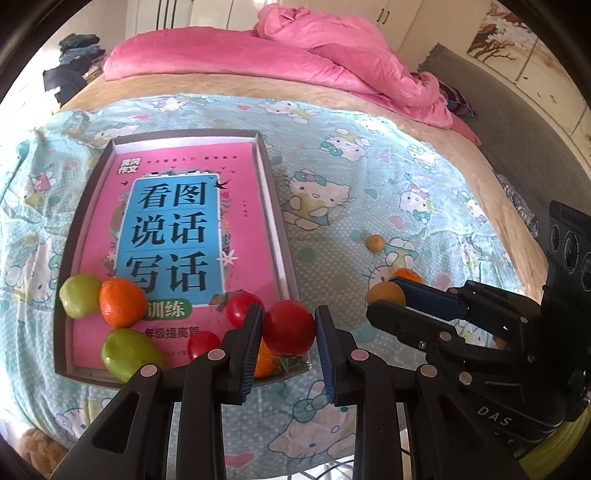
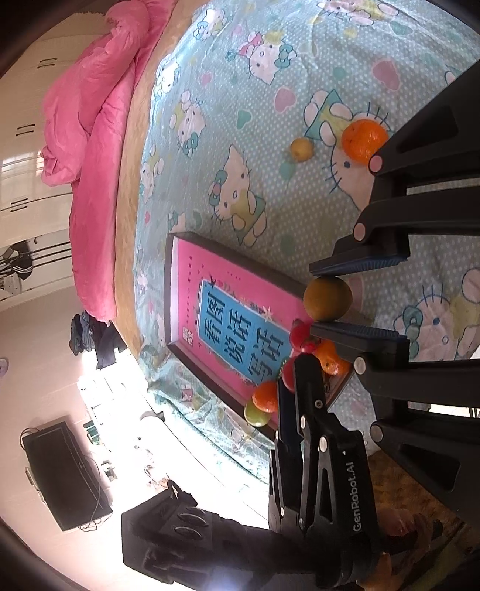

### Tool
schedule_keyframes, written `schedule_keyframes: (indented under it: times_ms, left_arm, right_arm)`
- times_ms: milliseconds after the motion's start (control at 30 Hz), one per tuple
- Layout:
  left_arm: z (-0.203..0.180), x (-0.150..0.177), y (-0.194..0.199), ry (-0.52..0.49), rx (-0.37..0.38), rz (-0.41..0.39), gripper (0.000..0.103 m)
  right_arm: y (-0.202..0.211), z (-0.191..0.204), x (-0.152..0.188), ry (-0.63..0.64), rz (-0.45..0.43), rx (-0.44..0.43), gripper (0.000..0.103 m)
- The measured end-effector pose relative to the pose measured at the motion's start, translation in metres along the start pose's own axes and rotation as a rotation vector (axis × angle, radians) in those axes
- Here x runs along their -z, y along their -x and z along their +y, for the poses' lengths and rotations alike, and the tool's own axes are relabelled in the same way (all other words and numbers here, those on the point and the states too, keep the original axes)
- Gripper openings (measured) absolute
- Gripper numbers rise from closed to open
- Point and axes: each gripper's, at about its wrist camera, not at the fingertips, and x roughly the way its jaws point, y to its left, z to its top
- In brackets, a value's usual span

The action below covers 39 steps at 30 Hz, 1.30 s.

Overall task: Organize fruits
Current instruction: 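Carry the tomato with the left tool while the right tool carries the yellow fruit to the tray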

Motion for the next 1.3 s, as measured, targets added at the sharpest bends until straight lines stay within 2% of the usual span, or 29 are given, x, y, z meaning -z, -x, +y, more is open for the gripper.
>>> schedule_keyframes:
  times_ms: [267,533,800,1300]
  left_arm:
    - [0.014,-0.002,0.003,0.022,-0.018,-0.013,0.03]
    - [0.048,-0.006,0.011,0.088,-0.053,-0.04,0.03]
    - [0.074,-0.004,0.007,0.135,-0.073,-0.029,0.03]
    - [0.08,0.003,-0.014,0.133,-0.078,0.009,0.03]
  right_arm:
    - [-0.007,0.014,-0.003,0.013,0.009,-0.016,0.026]
    - [-0.012,0.023,-0.009,0.018,0.008,-0.021,0.026]
    - [-0.022,0.032,-0.015,0.025,0.019,-0.023,0.026]
    - [-0.058,0.041,-0.037,0.029,0.048,0.003,0.026]
